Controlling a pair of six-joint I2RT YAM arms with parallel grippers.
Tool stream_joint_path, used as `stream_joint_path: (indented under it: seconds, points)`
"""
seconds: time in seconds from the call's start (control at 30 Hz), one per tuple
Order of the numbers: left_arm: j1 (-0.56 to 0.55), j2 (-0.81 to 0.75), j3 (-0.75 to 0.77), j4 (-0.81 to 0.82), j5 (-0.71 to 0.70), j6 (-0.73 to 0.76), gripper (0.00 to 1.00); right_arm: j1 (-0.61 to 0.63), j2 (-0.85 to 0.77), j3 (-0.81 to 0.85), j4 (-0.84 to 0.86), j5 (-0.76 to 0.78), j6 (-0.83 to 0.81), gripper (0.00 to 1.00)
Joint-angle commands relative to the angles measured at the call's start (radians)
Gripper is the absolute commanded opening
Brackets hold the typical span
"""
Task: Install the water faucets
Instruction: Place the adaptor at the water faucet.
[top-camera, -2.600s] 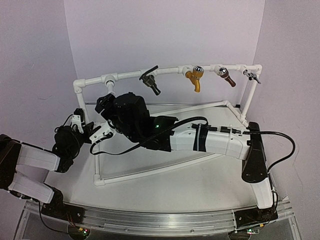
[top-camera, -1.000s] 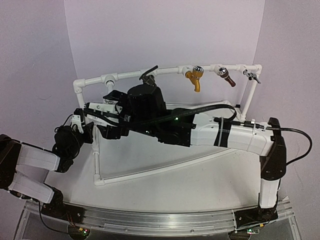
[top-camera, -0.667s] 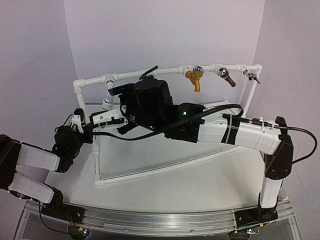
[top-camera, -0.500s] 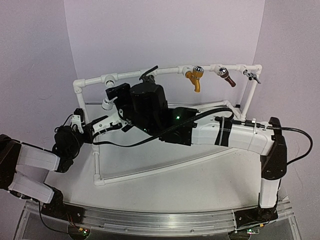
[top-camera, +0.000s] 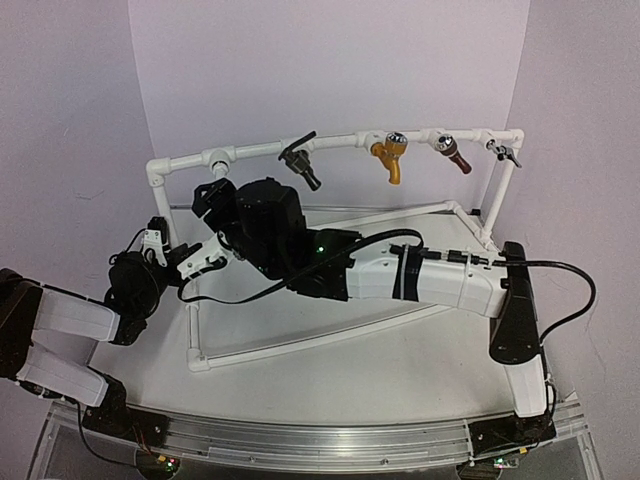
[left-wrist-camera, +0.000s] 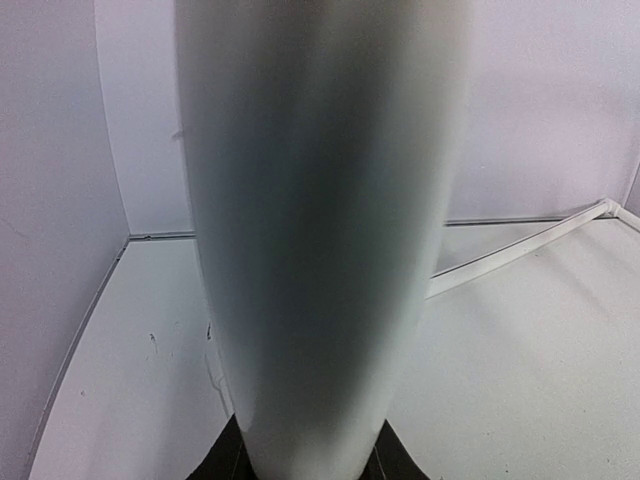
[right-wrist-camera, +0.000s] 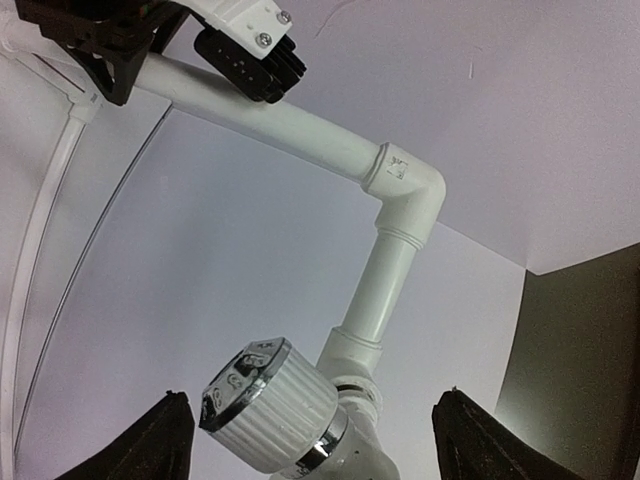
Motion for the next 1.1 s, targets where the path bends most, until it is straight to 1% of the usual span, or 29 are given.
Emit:
stream_joint_path:
  seconds: [0.0, 0.07, 0.17, 0.23, 0.3, 0.33, 0.47, 0.53, 0.63, 0.67, 0.7, 0.77, 0.8, 0.93, 1.0, 1.07]
  points:
    - [-0.039, 0.002, 0.031, 0.002, 0.179, -0.027, 0.00, -0.016, 0.029, 0.076, 0.025, 0.017, -0.152, 0.81]
    - [-0.038, 0.002, 0.031, 0.003, 0.179, -0.027, 0.00, -0.026, 0.038, 0.092, 0.018, 0.018, -0.149, 0.77]
    - [-0.039, 0.003, 0.031, 0.001, 0.178, -0.027, 0.00, -0.030, 0.048, 0.109, 0.018, 0.020, -0.128, 0.68]
    - [-0.039, 0.004, 0.031, 0.003, 0.177, -0.027, 0.00, -0.030, 0.056, 0.112, 0.023, 0.020, -0.116, 0.60]
    - [-0.038, 0.005, 0.032, 0.001, 0.178, -0.025, 0.00, -0.030, 0.061, 0.110, 0.033, 0.026, -0.098, 0.49]
    - [-0.039, 0.005, 0.031, 0.001, 0.178, -0.026, 0.00, -0.030, 0.063, 0.110, 0.037, 0.028, -0.083, 0.45]
    - [-0.038, 0.002, 0.030, 0.001, 0.178, -0.027, 0.00, -0.032, 0.071, 0.137, 0.076, 0.031, 0.026, 0.35]
    - [-0.039, 0.002, 0.030, 0.001, 0.178, -0.026, 0.00, -0.031, 0.087, 0.184, 0.097, 0.041, 0.157, 0.32]
    - [-0.038, 0.002, 0.031, 0.000, 0.178, -0.027, 0.00, -0.032, 0.114, 0.269, 0.107, 0.093, 0.456, 0.28]
    - [-0.038, 0.002, 0.031, 0.000, 0.178, -0.027, 0.00, -0.035, 0.115, 0.274, 0.107, 0.110, 0.565, 0.24]
    - [-0.039, 0.002, 0.031, 0.000, 0.178, -0.027, 0.00, -0.039, 0.115, 0.275, 0.108, 0.126, 0.667, 0.19]
    - [-0.039, 0.002, 0.031, 0.000, 0.182, -0.027, 0.00, -0.049, 0.106, 0.266, 0.109, 0.156, 0.839, 0.09]
    - [-0.039, 0.001, 0.031, -0.001, 0.182, -0.028, 0.00, -0.055, 0.098, 0.249, 0.110, 0.167, 0.913, 0.08]
    - [-0.038, 0.001, 0.030, -0.003, 0.183, -0.030, 0.00, -0.071, 0.052, 0.177, 0.114, 0.205, 1.237, 0.07]
    - [-0.039, 0.003, 0.032, -0.002, 0.184, -0.030, 0.00, -0.084, 0.014, 0.117, 0.115, 0.218, 1.451, 0.09]
    - [-0.038, 0.006, 0.033, -0.003, 0.184, -0.030, 0.00, -0.102, -0.029, 0.029, 0.115, 0.185, 1.670, 0.13]
